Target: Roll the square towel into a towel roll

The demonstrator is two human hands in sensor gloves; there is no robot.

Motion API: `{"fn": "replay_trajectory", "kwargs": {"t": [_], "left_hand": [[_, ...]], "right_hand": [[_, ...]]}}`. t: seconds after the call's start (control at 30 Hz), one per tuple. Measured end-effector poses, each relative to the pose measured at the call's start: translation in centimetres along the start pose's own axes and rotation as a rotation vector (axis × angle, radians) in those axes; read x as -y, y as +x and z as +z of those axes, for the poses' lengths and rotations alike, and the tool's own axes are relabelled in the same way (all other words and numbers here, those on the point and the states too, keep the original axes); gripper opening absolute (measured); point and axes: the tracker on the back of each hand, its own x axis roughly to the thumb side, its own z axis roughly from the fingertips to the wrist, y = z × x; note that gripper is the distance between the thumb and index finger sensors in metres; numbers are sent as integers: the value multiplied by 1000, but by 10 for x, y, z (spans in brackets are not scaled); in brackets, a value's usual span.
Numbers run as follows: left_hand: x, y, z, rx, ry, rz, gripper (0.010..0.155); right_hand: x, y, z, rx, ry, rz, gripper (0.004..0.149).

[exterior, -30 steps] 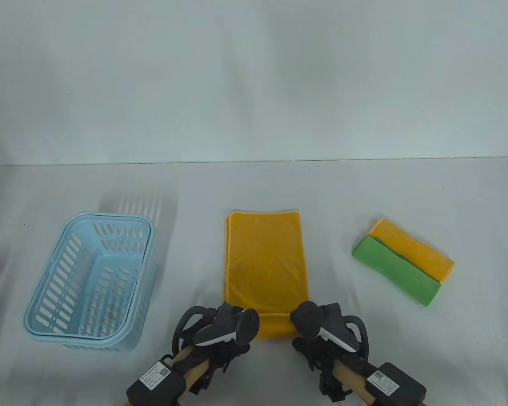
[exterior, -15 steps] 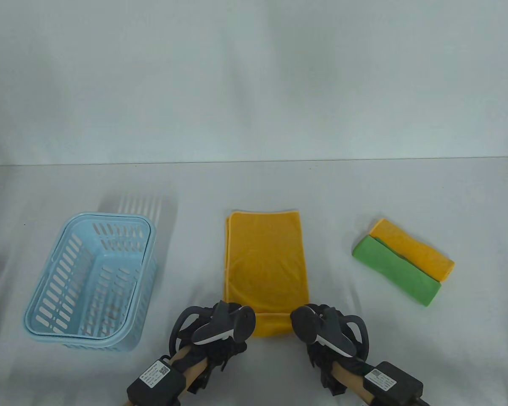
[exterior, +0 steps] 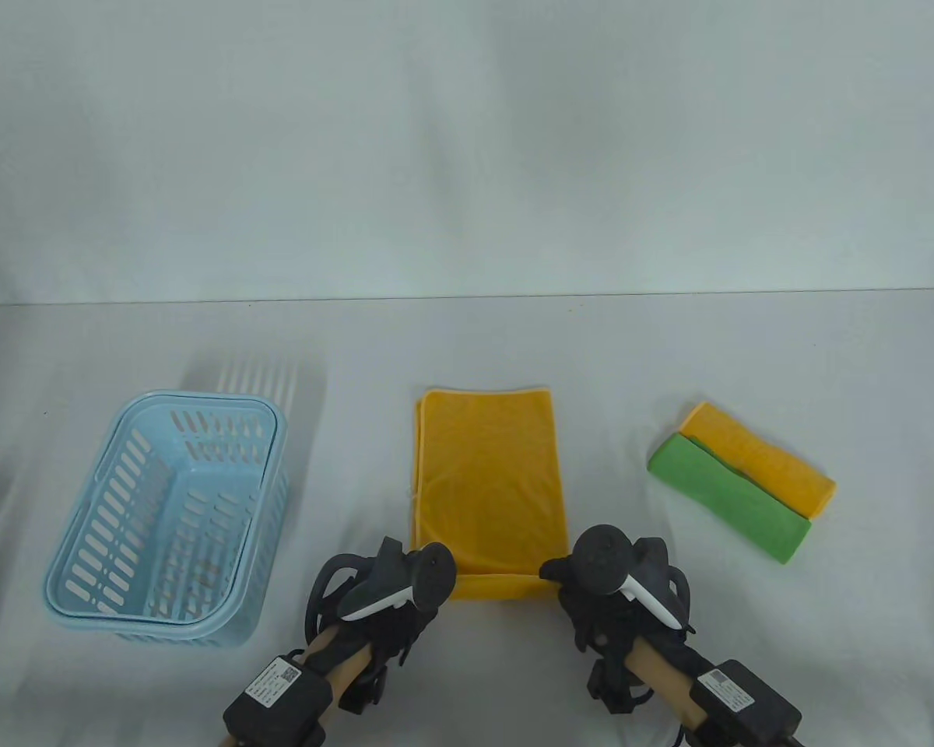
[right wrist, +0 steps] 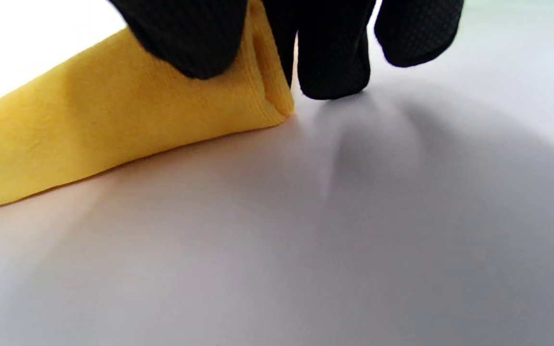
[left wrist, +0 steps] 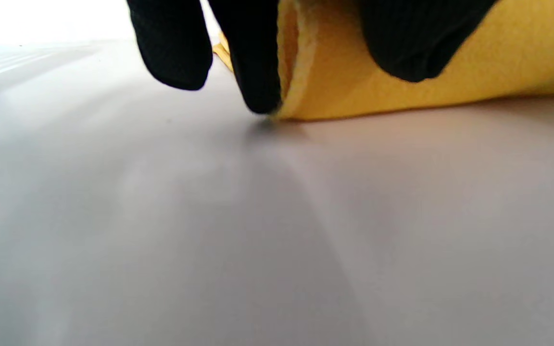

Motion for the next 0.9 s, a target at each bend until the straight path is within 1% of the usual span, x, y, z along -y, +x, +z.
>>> {"fn": "replay_trajectory", "kwargs": {"t": [0.07,0.2,0.27,0.3,0.33,0.4,0.5,0.63,0.77,0.9], "left_hand": [[-2,-4,0,-10,7,27,59],[-7,-13,2,-19,-1,140,55],[-7,-16,3,-14,-24,181,54],[-6,-18,3,-8,-54,200,54],[-6,-19,3,0,-68,215,54],[-7,-21,3,-5,-58,225,54],[-6,-22,1,-50,-27,205,54],[-3,-23,-5,-124,3,171,52],[0,-24,-7,-188,40,139,53],[2,-26,-7,-232,55,147,55]], "right_hand": [[1,-2,-1,-1,24,-31,45],[3,-5,0,-20,91,-91,45],[3,-7,2,-18,145,-117,46],[3,-8,3,-19,164,-133,46],[2,-9,3,-22,166,-152,47],[2,-11,1,-43,146,-183,48],[1,-15,-3,-96,81,-229,48],[-1,-15,-5,-126,17,-218,48],[-2,-15,-6,-131,-18,-203,49],[-1,-17,-7,-138,-25,-206,51]]}}
